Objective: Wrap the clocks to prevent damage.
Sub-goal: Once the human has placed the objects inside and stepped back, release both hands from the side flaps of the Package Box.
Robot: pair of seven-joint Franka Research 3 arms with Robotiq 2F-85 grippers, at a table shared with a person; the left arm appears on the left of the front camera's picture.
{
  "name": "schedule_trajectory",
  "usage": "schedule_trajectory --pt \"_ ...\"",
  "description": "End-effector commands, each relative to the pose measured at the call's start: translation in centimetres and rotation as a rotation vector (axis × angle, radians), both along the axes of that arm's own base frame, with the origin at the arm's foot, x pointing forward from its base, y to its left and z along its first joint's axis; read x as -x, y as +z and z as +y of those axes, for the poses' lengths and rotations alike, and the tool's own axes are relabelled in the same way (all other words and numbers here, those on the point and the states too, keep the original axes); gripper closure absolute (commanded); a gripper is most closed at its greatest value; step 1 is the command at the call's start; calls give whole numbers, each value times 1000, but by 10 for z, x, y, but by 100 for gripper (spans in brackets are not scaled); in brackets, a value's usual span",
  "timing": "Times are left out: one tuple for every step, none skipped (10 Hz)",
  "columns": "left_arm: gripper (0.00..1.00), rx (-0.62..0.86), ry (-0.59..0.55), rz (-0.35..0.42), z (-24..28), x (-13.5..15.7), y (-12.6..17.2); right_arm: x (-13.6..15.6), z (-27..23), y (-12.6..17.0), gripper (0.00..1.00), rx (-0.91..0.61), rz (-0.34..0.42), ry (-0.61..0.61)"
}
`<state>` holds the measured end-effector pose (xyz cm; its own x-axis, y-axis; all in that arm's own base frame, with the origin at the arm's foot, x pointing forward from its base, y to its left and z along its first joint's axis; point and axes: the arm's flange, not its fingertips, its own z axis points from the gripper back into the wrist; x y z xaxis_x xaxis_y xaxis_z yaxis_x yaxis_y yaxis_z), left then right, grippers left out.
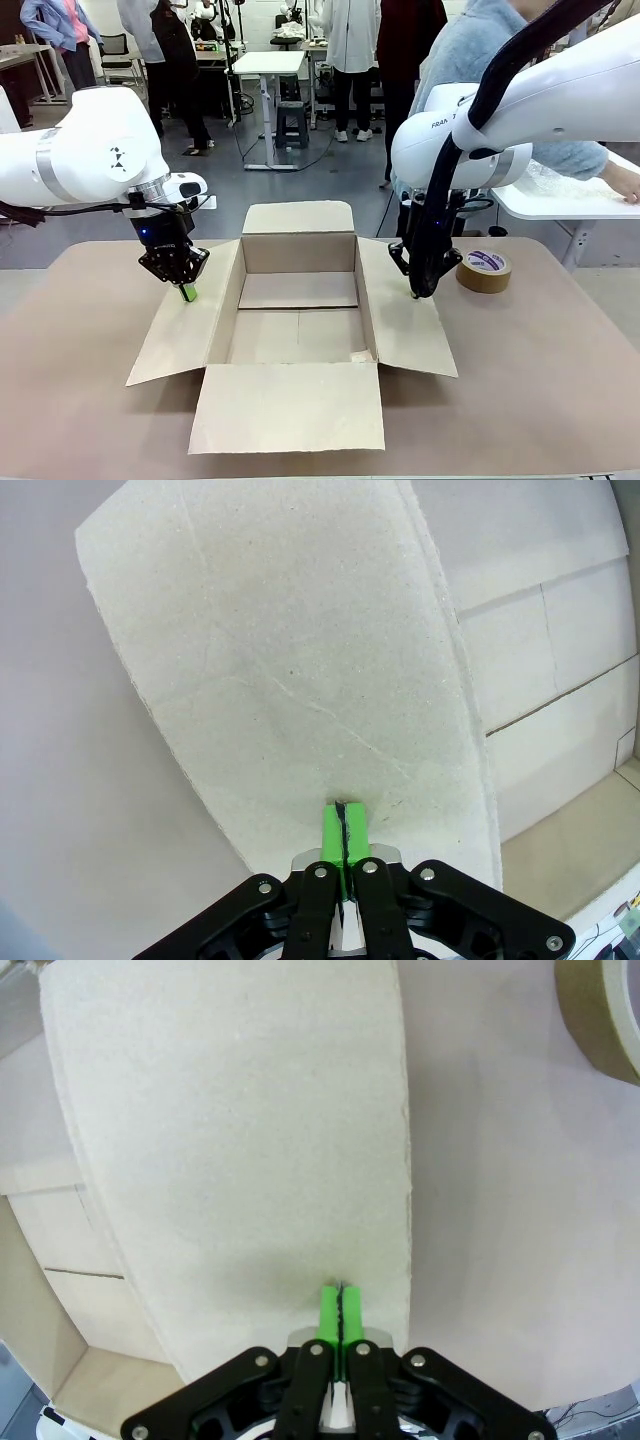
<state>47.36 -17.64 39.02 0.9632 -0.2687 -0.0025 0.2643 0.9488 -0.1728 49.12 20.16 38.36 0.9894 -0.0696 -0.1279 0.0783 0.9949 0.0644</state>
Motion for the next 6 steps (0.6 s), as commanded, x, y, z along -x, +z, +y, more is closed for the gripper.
schedule_trajectory --pt "100 -3 -1 2 1 1 -2 1 1 1 100 1 1 -6" --pt "100 -3 -1 2 1 1 -2 1 1 1 100 1 1 -6" --pt "100 -3 -1 2 1 1 -2 1 1 1 100 1 1 -6" --pt "100 -3 -1 2 1 1 -2 1 1 1 100 1 1 -6" --pt "100 -3 -1 2 1 1 -2 1 1 1 100 1 1 -6" --pt "100 -3 -1 2 1 1 -2 1 1 1 100 1 1 -6"
